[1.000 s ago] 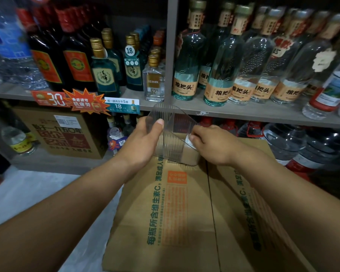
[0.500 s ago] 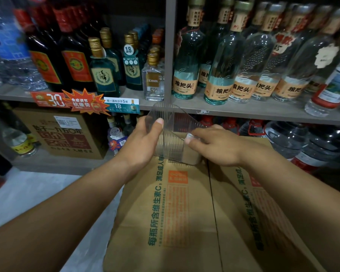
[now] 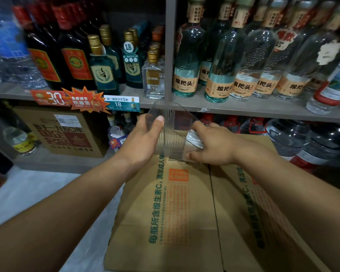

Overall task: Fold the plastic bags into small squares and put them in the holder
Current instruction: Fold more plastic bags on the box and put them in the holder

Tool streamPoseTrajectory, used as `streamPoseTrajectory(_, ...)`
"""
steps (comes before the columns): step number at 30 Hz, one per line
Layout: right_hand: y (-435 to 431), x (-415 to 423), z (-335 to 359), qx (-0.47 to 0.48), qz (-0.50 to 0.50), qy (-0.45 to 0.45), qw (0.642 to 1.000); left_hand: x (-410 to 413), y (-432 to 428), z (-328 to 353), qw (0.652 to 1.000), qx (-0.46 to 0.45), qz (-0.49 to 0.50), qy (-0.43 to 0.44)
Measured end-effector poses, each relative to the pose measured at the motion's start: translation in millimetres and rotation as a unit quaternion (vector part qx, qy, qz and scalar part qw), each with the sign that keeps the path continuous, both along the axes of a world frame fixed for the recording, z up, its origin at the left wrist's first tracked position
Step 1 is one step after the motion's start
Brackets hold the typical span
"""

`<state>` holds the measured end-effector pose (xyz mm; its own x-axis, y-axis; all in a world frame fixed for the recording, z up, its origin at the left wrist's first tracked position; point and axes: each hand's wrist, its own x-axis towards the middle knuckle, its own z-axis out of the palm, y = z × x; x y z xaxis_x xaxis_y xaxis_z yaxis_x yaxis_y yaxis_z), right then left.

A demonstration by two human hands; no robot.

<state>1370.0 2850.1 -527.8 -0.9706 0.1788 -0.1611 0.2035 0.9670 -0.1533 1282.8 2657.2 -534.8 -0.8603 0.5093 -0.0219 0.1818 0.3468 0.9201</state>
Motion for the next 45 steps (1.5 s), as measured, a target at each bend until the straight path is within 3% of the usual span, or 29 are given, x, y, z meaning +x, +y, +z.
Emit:
streamPoseTrajectory(7, -10, 13, -3, 0.126, 0.046, 0.084, 0.987, -1, 0, -1, 1.0, -0.004, 0.0, 0.001)
streamPoseTrajectory(18, -6, 17, -8, 0.091, 0.026, 0.071, 0.993, 6, 0, -1, 1.0, 0.003, 0.013, 0.011)
streamPoseTrajectory(23, -10, 35, -15, 0.05, -0.002, 0.191, 0.98, 12, -2, 0, 1.0, 0.007, 0.015, 0.0)
streamPoseTrajectory(32, -20, 49, -19, -0.005, -0.03, 0.204, 0.979, 30, -13, 2, 0.999, -0.015, 0.027, -0.021)
streamPoseTrajectory(39, -59, 123, -3, -0.04, -0.068, 0.265, 0.961, 78, -67, 4, 0.993, -0.094, 0.027, 0.064)
streamPoseTrajectory(42, -92, 172, -5, -0.094, -0.04, 0.239, 0.966, 117, -102, -10, 0.988, -0.086, -0.029, 0.122)
streamPoseTrajectory(45, -126, 227, -28, -0.169, 0.022, 0.172, 0.97, 169, -136, -28, 0.98, -0.088, -0.13, 0.122)
